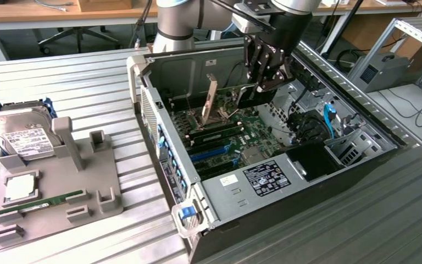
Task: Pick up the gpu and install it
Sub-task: 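Insert the gpu into the slot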
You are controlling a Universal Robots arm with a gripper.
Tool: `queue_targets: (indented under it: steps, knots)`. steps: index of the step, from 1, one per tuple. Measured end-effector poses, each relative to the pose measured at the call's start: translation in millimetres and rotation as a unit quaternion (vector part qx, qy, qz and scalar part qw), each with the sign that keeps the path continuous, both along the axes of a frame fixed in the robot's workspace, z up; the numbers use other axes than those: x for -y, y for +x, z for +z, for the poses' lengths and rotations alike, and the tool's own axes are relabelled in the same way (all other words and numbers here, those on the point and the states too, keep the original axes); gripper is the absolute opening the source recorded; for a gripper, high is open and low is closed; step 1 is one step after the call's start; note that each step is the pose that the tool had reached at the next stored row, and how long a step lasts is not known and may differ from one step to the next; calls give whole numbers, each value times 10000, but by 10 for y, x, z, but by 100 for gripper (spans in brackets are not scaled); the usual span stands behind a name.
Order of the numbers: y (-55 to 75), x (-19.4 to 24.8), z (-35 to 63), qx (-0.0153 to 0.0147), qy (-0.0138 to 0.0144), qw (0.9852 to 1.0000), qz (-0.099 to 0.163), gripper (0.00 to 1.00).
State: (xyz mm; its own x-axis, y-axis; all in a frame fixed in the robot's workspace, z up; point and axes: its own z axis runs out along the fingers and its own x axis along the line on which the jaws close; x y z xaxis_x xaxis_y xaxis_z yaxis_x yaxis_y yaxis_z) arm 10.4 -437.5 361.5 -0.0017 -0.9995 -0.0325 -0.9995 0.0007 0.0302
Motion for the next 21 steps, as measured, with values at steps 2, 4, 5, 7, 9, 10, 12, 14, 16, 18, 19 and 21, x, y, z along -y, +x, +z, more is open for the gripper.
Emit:
queue_targets:
  steps: [2,4,5,7,9,10,12,14,16,18,19,21]
  knots:
    - [0,0,0,0,0,10000,0,27]
    - [0,0,-1,0,1,10000,0,27]
    - [0,0,-1,0,2,10000,0,27]
    - [-2,0,-17,1,23,10000,0,27]
    - [-4,0,-33,0,47,10000,0,27]
    - [-6,0,-43,0,62,10000,0,27]
    - [-12,0,-60,0,100,9999,-1,27]
    - [-18,0,-75,0,149,9999,0,27]
    - [-24,0,-89,1,193,9998,0,27]
    - [-25,1,-97,1,199,9998,0,27]
    - [-25,4,-99,0,199,9998,-1,27]
    - [-26,12,-108,0,199,9998,-1,27]
